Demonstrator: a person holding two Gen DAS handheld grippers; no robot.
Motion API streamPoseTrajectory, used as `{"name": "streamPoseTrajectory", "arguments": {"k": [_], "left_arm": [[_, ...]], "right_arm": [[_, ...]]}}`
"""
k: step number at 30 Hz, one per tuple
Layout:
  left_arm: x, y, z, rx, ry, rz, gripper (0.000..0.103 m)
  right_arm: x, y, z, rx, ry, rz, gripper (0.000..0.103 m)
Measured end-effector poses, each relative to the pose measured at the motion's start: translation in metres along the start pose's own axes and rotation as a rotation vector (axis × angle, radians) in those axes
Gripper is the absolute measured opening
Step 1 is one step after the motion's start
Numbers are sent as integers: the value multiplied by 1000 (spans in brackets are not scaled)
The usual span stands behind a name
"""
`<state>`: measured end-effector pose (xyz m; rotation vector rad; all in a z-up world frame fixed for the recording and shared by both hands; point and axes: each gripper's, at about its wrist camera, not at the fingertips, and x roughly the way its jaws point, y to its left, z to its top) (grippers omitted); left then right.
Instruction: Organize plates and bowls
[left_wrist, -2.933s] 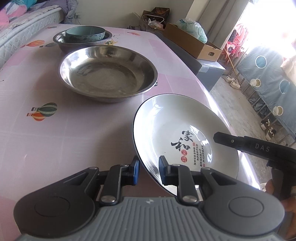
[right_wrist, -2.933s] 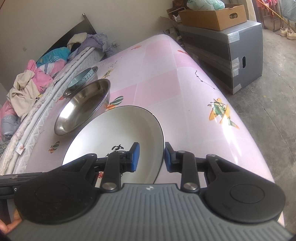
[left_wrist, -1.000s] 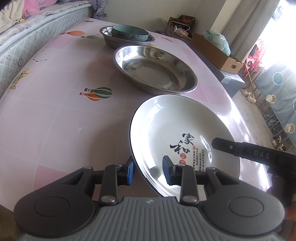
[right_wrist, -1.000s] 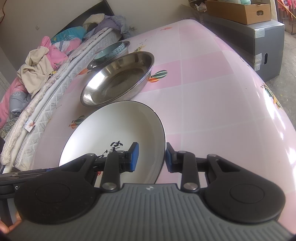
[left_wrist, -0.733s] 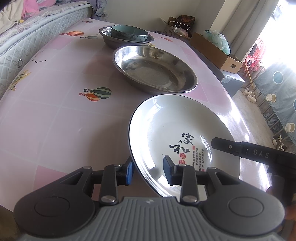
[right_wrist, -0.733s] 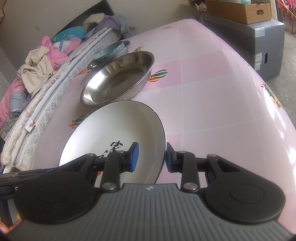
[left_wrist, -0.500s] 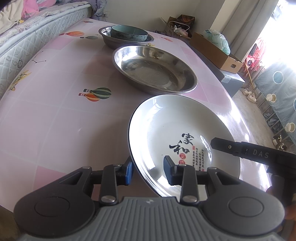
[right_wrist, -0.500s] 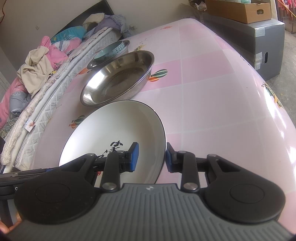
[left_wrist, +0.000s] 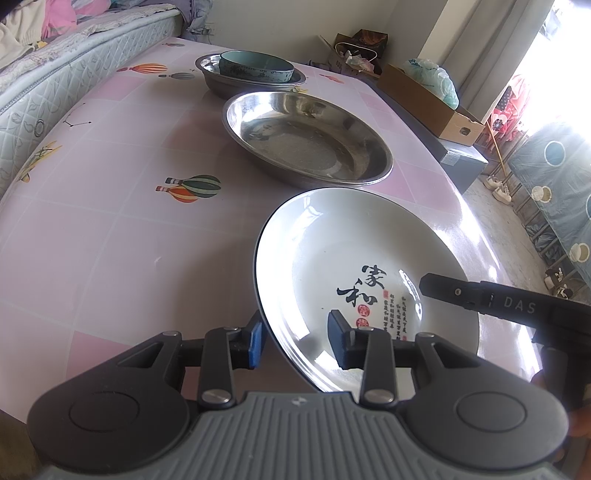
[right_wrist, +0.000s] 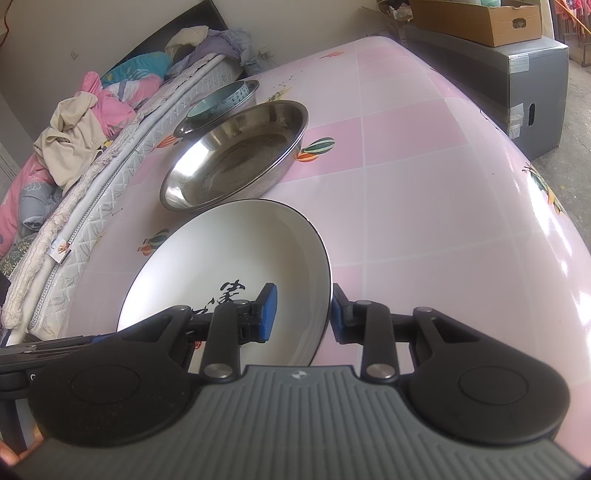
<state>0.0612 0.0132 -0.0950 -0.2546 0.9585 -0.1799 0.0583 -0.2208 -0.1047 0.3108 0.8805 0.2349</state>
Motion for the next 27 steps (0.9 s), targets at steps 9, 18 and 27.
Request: {"name": "streamPoseTrajectory", "arguments": {"k": [9, 18, 27], "left_arm": [[0, 0, 0, 1, 0, 0, 37], [0, -1, -1, 1, -1, 1, 37], [0, -1, -1, 2, -1, 2, 37]], "right_arm": [[0, 0, 0, 0, 0, 0, 29], [0, 0, 0, 1, 1, 1, 29], [-2, 1, -5, 3, 0, 6, 29]]}}
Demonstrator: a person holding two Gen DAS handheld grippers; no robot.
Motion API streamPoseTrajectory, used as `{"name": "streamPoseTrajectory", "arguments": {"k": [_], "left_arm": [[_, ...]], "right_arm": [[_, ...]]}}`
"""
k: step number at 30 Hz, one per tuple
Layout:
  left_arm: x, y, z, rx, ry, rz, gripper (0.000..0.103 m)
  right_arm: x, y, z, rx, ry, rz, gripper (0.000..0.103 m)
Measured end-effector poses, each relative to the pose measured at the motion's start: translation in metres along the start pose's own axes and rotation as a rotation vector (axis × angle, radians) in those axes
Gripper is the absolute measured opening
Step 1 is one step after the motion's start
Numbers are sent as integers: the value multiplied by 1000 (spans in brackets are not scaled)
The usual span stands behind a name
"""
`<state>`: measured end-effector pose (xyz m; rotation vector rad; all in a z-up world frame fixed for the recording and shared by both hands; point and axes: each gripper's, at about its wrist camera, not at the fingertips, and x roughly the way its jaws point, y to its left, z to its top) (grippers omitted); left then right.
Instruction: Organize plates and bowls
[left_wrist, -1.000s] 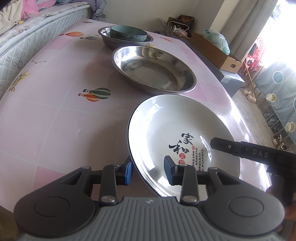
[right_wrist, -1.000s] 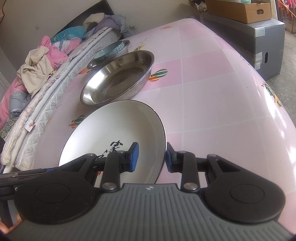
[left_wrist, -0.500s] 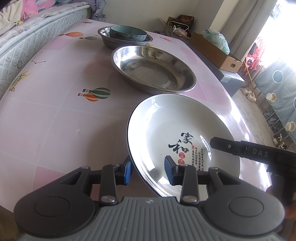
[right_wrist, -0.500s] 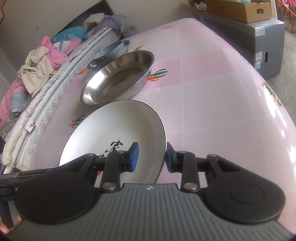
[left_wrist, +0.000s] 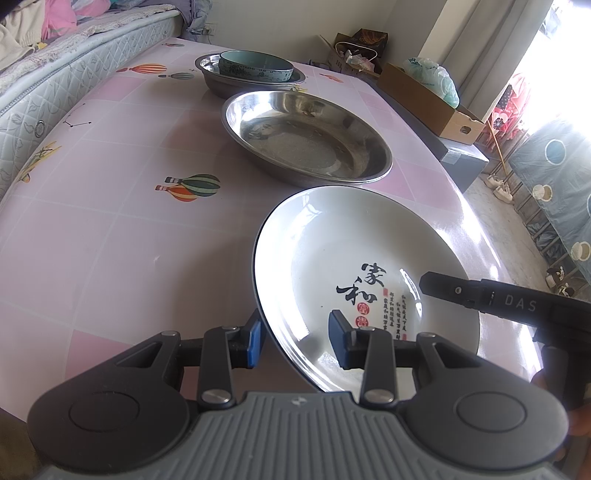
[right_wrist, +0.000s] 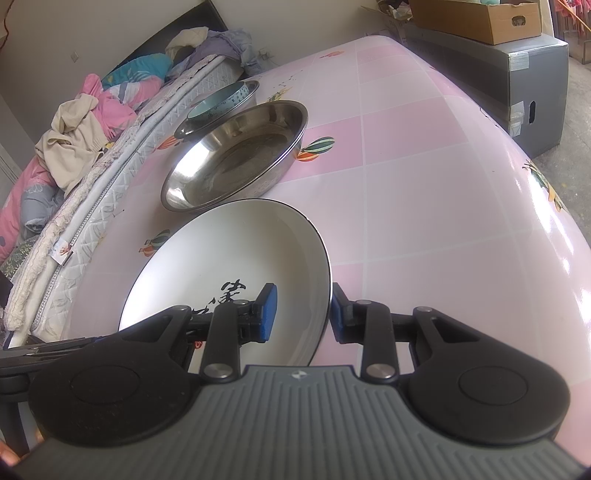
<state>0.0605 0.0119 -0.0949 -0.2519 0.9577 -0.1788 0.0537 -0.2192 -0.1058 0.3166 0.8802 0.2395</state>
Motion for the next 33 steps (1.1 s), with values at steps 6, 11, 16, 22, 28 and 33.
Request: {"name": "streamPoseTrajectory", "arguments": {"k": [6, 11, 16, 22, 28, 33], "left_arm": [[0, 0, 0, 1, 0, 1, 37], [0, -1, 1, 5, -2, 3, 39], [2, -2, 3, 18, -3, 11, 42], [4, -3, 7, 43, -13, 35, 42], [6, -6, 8, 86, -24, 73, 41], [10, -9, 12, 108, -27, 122, 41]], "right_arm": [[-1, -1, 1, 0, 0, 2, 29], [-1, -2, 1, 2, 0, 3, 30], [-1, -1, 2, 13, 0, 9, 31], [1, 0, 6, 17, 1, 8, 33], [3, 2, 5, 16, -5, 8, 33], [0, 2, 3, 8, -19, -3, 33]]}}
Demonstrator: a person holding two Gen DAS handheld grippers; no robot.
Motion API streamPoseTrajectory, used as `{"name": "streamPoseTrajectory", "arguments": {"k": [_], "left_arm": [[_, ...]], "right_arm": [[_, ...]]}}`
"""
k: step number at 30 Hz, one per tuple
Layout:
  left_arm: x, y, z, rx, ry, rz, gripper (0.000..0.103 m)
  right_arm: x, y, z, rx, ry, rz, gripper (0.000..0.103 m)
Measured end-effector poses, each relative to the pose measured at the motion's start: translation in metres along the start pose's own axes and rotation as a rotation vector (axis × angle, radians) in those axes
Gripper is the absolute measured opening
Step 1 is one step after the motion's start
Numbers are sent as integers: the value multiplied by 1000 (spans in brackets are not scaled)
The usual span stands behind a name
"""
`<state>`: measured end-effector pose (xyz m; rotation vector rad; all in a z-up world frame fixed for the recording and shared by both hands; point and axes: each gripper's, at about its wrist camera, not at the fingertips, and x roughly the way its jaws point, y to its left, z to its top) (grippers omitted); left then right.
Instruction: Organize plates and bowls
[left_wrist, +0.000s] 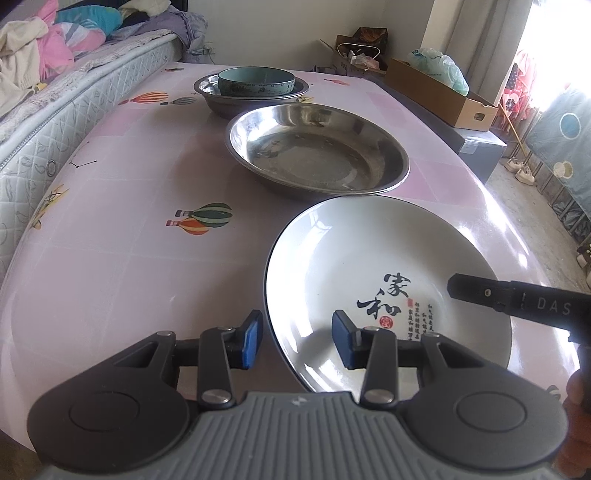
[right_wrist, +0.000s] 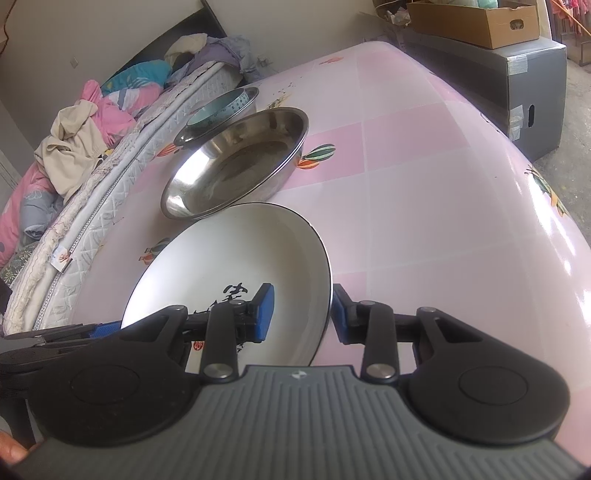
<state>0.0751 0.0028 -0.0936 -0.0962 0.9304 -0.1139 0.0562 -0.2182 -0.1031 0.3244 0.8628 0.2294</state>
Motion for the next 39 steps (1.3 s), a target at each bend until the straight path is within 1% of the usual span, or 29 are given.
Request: {"name": "streamPoseTrajectory", "arguments": {"k": [4, 7, 9, 13, 15, 34, 39], "left_arm": [[2, 1, 2, -1, -7, 8, 40], [3, -1, 4, -2, -12, 13, 34], [3, -3, 5, 3, -13, 28, 34], [1, -9, 6, 26, -17, 73, 30], [-2, -12, 4, 40, -20, 88, 30], [-1, -13, 3, 20, 1, 86, 30], [-3, -13, 1, 9, 13, 66, 30]], "right_arm": [[0, -2, -2, -5, -9, -7, 30], [2, -1, -2, -19, -15, -15, 28], [3, 1, -2, -32, -13, -19, 23], [3, 6, -4, -67, -20, -48, 20], [2, 6, -4, -67, -21, -48, 19], [1, 5, -6, -77, -19, -47, 19], [1, 5, -6, -79, -21, -51, 20]]}}
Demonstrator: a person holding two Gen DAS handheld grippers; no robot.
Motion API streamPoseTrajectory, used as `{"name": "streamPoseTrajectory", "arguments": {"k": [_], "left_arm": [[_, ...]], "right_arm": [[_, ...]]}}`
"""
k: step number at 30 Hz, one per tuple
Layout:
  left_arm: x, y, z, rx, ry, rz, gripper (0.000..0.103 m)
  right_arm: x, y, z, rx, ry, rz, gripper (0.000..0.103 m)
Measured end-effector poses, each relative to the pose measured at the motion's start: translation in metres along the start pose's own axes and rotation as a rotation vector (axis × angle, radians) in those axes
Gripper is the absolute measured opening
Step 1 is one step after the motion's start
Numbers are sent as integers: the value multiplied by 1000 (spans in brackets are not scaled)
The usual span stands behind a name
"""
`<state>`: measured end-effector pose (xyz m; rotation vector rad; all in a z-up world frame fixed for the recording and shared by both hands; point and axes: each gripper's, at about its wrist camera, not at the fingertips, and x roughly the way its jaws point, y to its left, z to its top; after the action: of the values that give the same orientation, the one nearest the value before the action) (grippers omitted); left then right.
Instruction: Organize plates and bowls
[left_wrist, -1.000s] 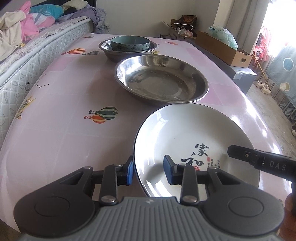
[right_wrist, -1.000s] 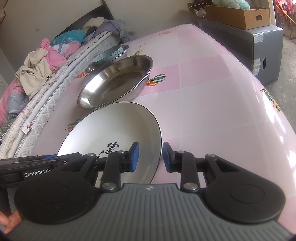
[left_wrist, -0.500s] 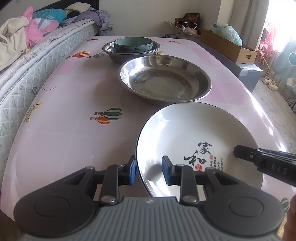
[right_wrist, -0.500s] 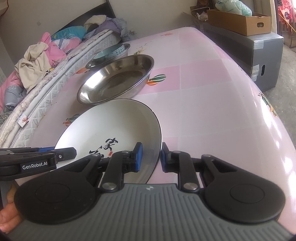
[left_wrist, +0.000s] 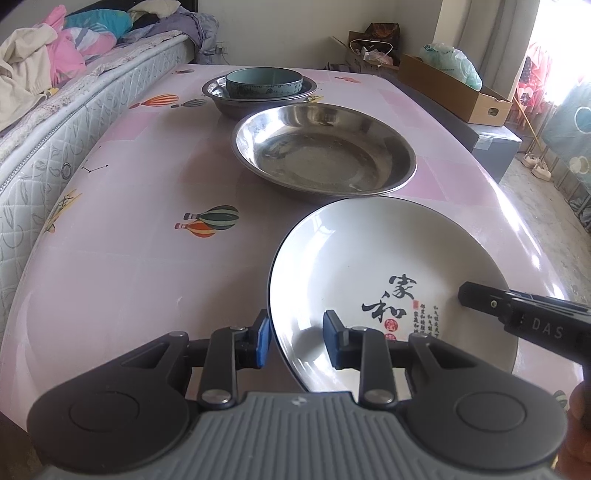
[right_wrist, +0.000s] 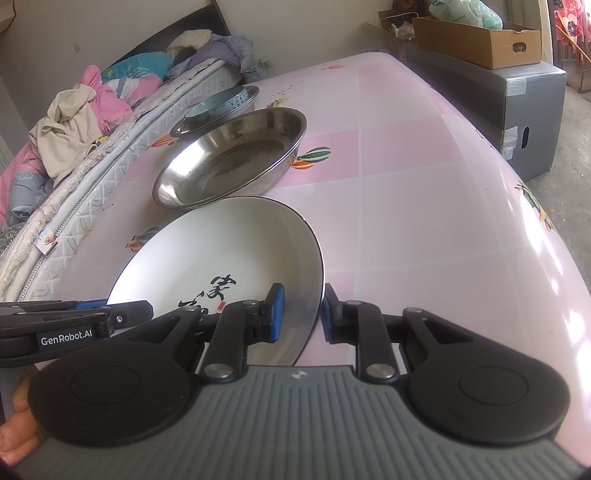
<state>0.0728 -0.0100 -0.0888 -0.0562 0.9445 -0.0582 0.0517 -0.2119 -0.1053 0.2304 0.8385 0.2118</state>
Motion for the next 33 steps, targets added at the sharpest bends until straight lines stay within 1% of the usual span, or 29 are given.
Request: {"name": "streamPoseTrajectory", "arguments": {"k": [6, 9, 13, 19, 24, 27, 33], "left_arm": [[-4, -6, -9, 22, -2, -20, 32], [-3, -4, -8, 12, -2, -36, 33], [0, -3, -6, 17, -2, -46, 38], [5, 1, -2, -16, 7, -79, 41], [2, 2, -5, -27, 19, -96, 40], [0, 1, -8, -17, 24, -103, 40], [2, 1, -5, -8, 18, -97, 41]], "right_arm": [[-1, -2, 0, 1, -3, -10, 20], [-3, -1, -2, -9, 0, -12, 20], [-6, -1, -5, -23, -1, -10, 20], [-5, -2, -7, -8, -11, -5, 21], [-6, -3, -7, -3, -5, 0, 21], [-8, -4, -8, -6, -1, 3, 21], [-7, -6, -7, -3, -5, 7, 21]]}}
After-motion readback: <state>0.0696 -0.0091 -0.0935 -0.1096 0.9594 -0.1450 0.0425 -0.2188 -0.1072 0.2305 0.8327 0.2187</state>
